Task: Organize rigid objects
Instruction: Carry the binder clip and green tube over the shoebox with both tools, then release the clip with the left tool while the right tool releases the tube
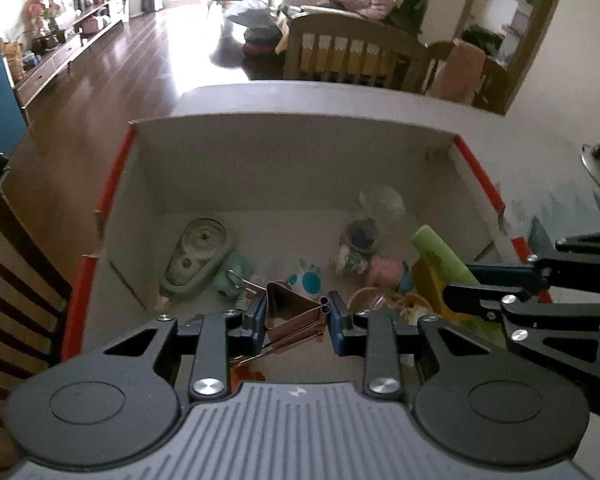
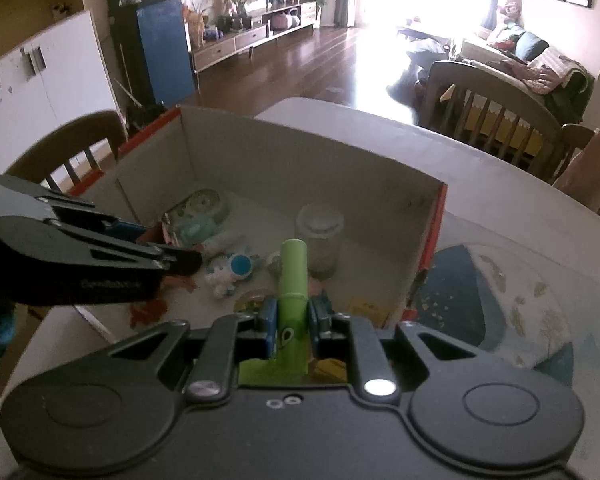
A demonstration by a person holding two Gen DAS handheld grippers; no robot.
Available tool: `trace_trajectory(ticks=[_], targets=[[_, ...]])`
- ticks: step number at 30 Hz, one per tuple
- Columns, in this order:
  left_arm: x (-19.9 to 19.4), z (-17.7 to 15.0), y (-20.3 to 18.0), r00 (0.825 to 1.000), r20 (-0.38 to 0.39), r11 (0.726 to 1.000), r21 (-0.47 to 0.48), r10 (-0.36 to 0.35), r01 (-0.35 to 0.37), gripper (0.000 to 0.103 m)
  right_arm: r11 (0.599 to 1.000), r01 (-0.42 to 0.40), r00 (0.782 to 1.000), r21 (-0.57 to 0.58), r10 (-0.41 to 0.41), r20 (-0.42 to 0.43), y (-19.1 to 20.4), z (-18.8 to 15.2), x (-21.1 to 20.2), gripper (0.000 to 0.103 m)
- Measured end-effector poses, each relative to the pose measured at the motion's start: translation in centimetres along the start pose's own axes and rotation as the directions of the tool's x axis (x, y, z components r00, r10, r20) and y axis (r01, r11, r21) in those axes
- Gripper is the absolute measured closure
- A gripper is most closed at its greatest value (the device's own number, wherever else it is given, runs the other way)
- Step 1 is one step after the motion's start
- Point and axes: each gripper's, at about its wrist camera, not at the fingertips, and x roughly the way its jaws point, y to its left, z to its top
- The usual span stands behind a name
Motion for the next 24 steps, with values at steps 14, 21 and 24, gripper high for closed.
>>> trace_trajectory(ticks=[14, 21, 24], targets=[[3.5, -0.3, -1.3, 0.995, -0.098, 0.999, 0.053, 0.009, -0.003, 0.072, 1.000, 0.013, 0.999, 0.013, -0.012, -0.038, -0.2, -0.4, 1.1, 0.080], [1.7, -0.7, -2.0, 0.999, -0.050, 0.998, 0.063, 0.019, -0.016, 0.072, 0.998, -0.034, 0.999, 0.059, 0.034, -0.003, -1.1, -0.6, -0.8, 0.071], [0.6, -0.7, -2.6, 0.999, -0.024, 0.997, 0.073, 0.024, -0.022, 0.072, 0.996, -0.056, 0.998, 0.071, 0.055, 0.021, -1.1, -0.7, -1.9, 0.067]])
